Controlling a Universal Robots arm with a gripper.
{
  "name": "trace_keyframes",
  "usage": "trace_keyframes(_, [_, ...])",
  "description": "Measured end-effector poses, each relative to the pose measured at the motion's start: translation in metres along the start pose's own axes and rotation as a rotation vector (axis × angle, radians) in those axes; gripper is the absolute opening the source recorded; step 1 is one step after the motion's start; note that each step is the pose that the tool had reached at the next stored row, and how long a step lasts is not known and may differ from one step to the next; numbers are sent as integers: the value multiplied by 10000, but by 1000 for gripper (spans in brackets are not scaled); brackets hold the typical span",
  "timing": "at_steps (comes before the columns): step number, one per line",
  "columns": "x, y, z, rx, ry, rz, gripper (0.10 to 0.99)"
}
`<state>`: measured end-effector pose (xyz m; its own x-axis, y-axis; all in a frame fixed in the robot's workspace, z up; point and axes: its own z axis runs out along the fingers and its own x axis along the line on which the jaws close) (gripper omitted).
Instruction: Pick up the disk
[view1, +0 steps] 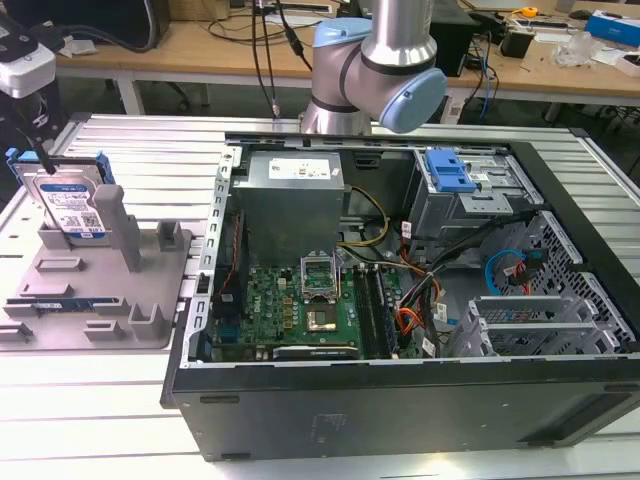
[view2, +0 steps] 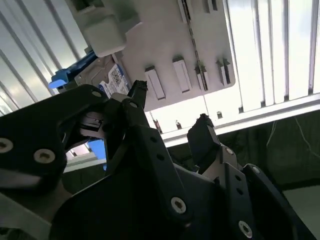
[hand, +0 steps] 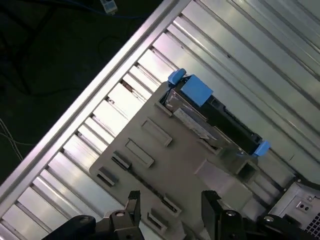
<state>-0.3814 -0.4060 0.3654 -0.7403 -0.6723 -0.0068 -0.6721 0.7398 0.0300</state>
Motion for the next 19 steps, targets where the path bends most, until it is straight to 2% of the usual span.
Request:
trace_keyframes(2, [0, 0, 2, -4, 19, -682, 600])
trace_keyframes(4, [0, 0, 2, -6, 30, -1052, 600])
trace_keyframes(7, [0, 0, 3, -9, 53, -1957, 600])
trace_keyframes(13, [0, 0, 4, -9, 83, -3214, 600])
trace_keyframes(15, [0, -1, 4, -5, 96, -3911, 600])
trace_keyframes(19, [0, 0, 4, 5, 111, -4705, 600])
